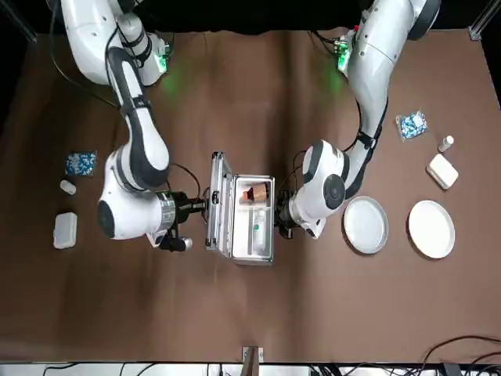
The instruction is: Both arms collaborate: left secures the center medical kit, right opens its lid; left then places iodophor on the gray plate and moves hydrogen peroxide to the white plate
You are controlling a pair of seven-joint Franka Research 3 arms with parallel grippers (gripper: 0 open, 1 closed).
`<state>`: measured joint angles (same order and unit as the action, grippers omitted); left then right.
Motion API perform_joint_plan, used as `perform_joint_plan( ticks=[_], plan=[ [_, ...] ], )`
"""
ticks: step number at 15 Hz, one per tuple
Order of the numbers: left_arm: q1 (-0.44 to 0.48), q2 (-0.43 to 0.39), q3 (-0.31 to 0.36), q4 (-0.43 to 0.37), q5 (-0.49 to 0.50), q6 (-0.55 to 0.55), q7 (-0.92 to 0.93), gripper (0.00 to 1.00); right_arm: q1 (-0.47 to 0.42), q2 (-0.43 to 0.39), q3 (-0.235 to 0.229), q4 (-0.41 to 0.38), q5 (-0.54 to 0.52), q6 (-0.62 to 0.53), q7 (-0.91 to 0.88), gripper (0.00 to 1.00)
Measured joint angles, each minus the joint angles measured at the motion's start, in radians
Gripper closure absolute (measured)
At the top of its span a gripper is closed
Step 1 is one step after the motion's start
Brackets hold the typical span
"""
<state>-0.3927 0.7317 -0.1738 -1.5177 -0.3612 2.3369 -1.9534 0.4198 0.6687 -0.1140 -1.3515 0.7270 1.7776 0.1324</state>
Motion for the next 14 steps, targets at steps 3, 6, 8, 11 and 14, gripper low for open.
perform_joint_plan(
  ticks=[3, 6, 8, 11, 14],
  plan=[
    [0.000, 0.000, 0.000, 0.000, 0.000, 0.000, 0.000, 0.68, 0.008, 0.030, 0.002, -0.004, -0.012, 0.032, 0.000, 0.59],
    [0.000, 0.000, 0.000, 0.000, 0.000, 0.000, 0.000, 0.68, 0.009, 0.032, 0.002, -0.001, -0.026, 0.033, 0.000, 0.36],
    [0.001, -0.002, 0.005, 0.009, 0.011, 0.006, 0.000, 0.55, 0.008, 0.032, 0.001, 0.001, -0.028, 0.034, 0.000, 0.33],
    [0.003, -0.007, 0.007, 0.037, 0.042, 0.011, -0.003, 0.26, -0.016, 0.032, -0.003, 0.002, -0.028, 0.020, 0.001, 0.31],
    [0.002, -0.009, 0.007, 0.037, 0.044, 0.010, -0.003, 0.25, -0.036, 0.032, -0.003, 0.002, -0.028, 0.012, -0.001, 0.31]
  ],
)
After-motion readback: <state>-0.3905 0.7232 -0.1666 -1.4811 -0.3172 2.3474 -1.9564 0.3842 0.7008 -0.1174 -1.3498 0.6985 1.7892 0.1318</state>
